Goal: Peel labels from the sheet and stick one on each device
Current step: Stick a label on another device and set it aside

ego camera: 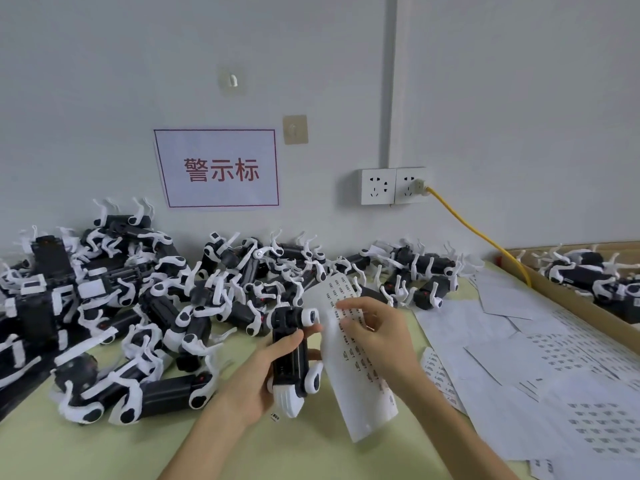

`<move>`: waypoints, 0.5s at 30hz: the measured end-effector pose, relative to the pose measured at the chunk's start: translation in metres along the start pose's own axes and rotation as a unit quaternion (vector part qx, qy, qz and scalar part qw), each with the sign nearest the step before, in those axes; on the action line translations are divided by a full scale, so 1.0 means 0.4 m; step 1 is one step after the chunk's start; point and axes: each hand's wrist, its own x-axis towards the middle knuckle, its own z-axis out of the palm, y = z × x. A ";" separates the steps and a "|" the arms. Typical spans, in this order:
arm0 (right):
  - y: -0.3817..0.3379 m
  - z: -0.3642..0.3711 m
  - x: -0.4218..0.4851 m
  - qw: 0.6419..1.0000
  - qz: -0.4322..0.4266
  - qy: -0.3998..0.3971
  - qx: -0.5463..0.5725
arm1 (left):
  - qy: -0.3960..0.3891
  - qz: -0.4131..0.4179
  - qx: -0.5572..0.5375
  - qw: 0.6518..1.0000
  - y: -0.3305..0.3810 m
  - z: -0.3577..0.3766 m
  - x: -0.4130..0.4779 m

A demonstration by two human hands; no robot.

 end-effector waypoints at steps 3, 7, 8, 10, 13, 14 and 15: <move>0.000 0.001 -0.002 1.000 -0.001 -0.008 -0.007 | -0.025 0.007 -0.012 1.000 0.006 0.001 -0.009; -0.015 0.003 -0.008 0.998 -0.029 -0.029 -0.043 | -0.037 0.023 0.000 0.999 0.014 -0.005 -0.015; -0.019 0.003 -0.008 0.997 -0.039 -0.044 -0.058 | -0.047 0.023 0.005 0.999 0.016 -0.008 -0.017; -0.026 0.003 -0.009 0.994 -0.050 -0.061 -0.078 | -0.069 0.018 0.012 0.997 0.017 -0.015 -0.018; -0.030 0.002 -0.012 0.993 -0.055 -0.055 -0.092 | -0.084 0.015 0.025 0.996 0.016 -0.017 -0.021; -0.031 0.002 -0.012 0.993 -0.056 -0.051 -0.095 | -0.083 0.014 0.028 0.996 0.016 -0.015 -0.021; -0.030 0.000 -0.013 0.993 -0.054 -0.048 -0.098 | -0.081 0.014 0.029 0.996 0.016 -0.013 -0.022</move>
